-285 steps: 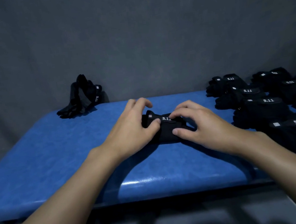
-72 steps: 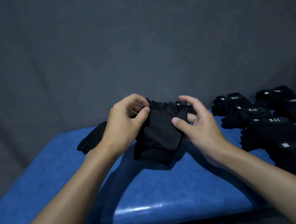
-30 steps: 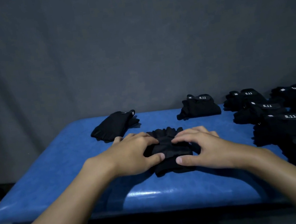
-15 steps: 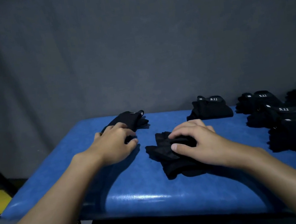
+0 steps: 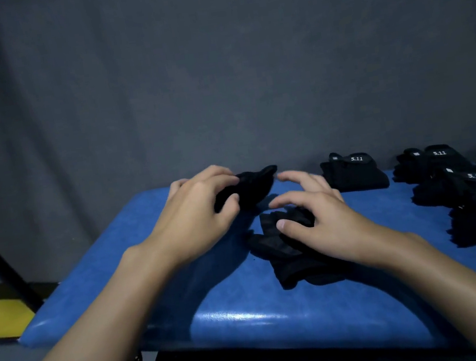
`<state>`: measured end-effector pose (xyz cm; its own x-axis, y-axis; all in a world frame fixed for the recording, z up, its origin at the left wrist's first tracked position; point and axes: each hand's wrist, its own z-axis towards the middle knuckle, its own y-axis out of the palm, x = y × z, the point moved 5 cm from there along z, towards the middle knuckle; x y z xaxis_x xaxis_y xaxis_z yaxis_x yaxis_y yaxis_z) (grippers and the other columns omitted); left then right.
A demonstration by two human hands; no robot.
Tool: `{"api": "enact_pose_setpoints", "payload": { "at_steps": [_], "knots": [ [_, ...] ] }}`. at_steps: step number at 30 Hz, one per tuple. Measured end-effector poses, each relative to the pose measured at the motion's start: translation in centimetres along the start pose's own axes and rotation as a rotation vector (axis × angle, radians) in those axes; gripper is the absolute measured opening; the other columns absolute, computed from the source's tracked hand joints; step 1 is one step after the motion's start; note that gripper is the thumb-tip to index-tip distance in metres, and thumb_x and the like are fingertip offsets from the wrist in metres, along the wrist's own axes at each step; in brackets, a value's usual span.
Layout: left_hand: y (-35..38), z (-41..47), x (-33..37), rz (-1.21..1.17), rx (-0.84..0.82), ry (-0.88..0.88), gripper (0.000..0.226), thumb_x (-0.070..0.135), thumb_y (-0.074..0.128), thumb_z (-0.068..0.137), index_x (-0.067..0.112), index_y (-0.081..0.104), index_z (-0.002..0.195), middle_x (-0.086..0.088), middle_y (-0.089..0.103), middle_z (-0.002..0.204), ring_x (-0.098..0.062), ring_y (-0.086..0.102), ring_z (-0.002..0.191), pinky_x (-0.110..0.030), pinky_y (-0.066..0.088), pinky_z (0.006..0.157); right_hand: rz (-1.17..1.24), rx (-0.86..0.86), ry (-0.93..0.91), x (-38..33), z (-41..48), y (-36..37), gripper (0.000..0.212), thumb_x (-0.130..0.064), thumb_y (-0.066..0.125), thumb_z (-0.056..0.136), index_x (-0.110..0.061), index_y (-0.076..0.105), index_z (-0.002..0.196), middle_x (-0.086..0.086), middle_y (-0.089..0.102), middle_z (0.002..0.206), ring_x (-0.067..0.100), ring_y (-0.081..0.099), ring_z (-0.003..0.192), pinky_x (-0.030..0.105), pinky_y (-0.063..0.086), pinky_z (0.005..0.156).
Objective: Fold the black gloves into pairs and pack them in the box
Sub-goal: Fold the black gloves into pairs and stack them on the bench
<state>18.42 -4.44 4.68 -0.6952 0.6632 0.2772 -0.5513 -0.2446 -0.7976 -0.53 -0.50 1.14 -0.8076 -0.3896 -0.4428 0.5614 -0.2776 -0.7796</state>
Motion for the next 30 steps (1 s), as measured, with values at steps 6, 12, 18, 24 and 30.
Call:
{"api": "enact_pose_setpoints", "payload": {
  "at_steps": [6, 12, 18, 24, 30],
  "knots": [
    [0.5, 0.0, 1.2, -0.069, -0.020, 0.138, 0.036, 0.033, 0.049, 0.091, 0.018, 0.069, 0.117, 0.017, 0.061, 0.121, -0.008, 0.061, 0.108, -0.047, 0.045, 0.099, -0.051, 0.083, -0.063, -0.3, 0.1, -0.9, 0.033, -0.033, 0.064, 0.086, -0.034, 0.064, 0.119, -0.018, 0.011, 0.161, 0.000, 0.006, 0.142, 0.031, 0.012, 0.108],
    [0.5, 0.2, 2.0, -0.128, 0.037, 0.180, 0.033, 0.025, 0.052, 0.092, 0.016, 0.067, 0.119, 0.017, 0.060, 0.123, -0.006, 0.062, 0.105, -0.046, 0.045, 0.099, -0.022, 0.068, 0.028, 0.4, 0.3, -1.2, 0.036, -0.024, 0.066, 0.089, -0.029, 0.062, 0.125, -0.014, 0.035, 0.149, 0.009, 0.017, 0.141, 0.041, 0.019, 0.115],
    [0.6, 0.7, 2.1, -0.130, 0.062, 0.153, 0.042, 0.024, 0.051, 0.091, 0.019, 0.061, 0.131, 0.015, 0.054, 0.138, -0.001, 0.051, 0.125, -0.045, 0.039, 0.107, 0.087, 0.149, -0.027, -0.2, 0.0, -2.7, 0.035, -0.022, 0.058, 0.083, -0.023, 0.067, 0.117, -0.011, 0.055, 0.122, 0.011, 0.043, 0.124, 0.049, 0.035, 0.105],
    [1.2, 1.1, 1.9, -0.210, 0.013, 0.133, 0.036, 0.016, 0.047, 0.089, 0.014, 0.070, 0.117, 0.014, 0.061, 0.129, -0.005, 0.058, 0.115, -0.035, 0.048, 0.096, 0.276, 0.114, -0.078, -1.1, -0.9, -3.3, 0.024, 0.000, 0.051, 0.073, -0.022, 0.053, 0.080, -0.016, 0.059, 0.106, 0.003, 0.053, 0.112, 0.027, 0.042, 0.085],
    [-0.1, 0.8, 1.2, -0.297, 0.024, -0.002, 0.015, 0.019, 0.051, 0.083, 0.022, 0.064, 0.076, 0.014, 0.067, 0.095, -0.001, 0.059, 0.092, -0.017, 0.043, 0.079, 0.488, 0.015, -0.015, -1.9, -1.5, -1.9, 0.031, -0.006, 0.039, 0.071, -0.034, 0.041, 0.086, -0.005, 0.066, 0.109, 0.012, 0.067, 0.097, 0.041, 0.053, 0.080]
  ]
}}
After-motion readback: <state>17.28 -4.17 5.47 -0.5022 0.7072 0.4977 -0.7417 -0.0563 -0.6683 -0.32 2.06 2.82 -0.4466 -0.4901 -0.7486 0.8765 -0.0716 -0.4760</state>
